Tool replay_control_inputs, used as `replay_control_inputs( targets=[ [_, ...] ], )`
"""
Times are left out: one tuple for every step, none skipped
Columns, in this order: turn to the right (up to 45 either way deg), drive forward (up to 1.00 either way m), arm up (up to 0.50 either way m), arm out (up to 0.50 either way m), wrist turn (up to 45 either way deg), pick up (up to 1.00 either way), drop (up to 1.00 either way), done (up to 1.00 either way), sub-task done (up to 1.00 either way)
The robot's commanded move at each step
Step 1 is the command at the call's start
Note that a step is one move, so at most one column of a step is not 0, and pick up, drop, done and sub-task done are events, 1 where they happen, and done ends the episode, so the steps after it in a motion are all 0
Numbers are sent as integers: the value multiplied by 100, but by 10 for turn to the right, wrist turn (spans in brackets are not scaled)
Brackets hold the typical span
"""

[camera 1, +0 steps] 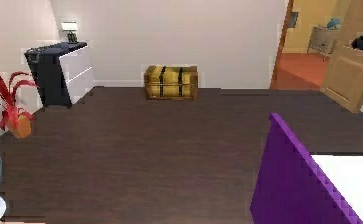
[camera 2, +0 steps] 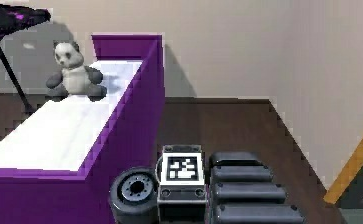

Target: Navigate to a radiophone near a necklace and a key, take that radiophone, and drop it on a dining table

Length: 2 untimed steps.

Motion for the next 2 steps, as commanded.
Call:
replay_control_inputs(
  targets=[
    [-450, 0, 0, 0, 0, 0, 0, 0, 0],
    [-450, 0, 0, 0, 0, 0, 0, 0, 0]
  ],
)
